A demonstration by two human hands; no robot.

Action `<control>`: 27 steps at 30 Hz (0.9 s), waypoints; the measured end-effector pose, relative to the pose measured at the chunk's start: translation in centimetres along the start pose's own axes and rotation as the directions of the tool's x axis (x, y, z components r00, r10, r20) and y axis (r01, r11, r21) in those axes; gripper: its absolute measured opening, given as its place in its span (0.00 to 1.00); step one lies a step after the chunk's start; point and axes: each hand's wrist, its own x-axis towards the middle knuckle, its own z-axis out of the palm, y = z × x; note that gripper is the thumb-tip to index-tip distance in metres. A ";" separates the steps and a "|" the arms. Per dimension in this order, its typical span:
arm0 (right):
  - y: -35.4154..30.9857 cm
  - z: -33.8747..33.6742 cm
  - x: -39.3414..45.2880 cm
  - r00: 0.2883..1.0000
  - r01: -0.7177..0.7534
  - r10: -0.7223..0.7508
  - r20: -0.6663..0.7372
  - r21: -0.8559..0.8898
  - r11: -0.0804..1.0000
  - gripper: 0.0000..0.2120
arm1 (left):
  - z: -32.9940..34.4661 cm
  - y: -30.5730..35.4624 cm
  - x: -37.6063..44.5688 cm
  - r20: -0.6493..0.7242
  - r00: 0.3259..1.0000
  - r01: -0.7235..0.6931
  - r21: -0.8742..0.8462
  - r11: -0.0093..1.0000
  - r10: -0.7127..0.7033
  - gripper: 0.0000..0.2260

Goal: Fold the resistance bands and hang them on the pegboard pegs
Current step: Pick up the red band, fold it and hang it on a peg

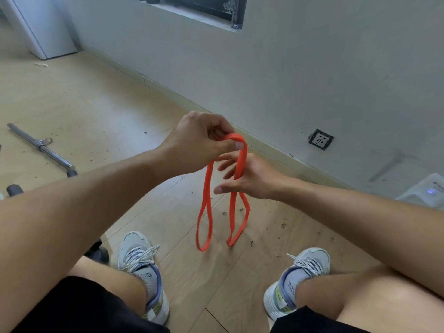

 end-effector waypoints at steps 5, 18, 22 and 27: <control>-0.4 1.0 0.3 0.997 -0.024 0.010 0.072 0.195 0.980 0.17 | 0.0 0.6 -0.1 -0.024 0.999 0.042 -0.054 0.998 -0.043 0.07; 4.3 -0.5 1.0 0.974 -0.184 0.186 0.131 -0.023 0.983 0.03 | -2.4 0.1 0.7 -0.221 0.909 0.119 -0.674 0.729 -0.353 0.06; 5.9 -1.5 1.0 0.969 -0.219 0.224 0.108 -0.058 0.974 0.03 | -3.1 -1.4 0.9 -0.260 0.881 0.136 -0.661 0.738 -0.395 0.08; 6.4 -3.0 0.5 0.966 -0.215 0.232 0.115 -0.147 0.966 0.05 | -4.1 -6.0 1.0 -0.191 0.827 0.326 -0.602 0.729 -0.528 0.04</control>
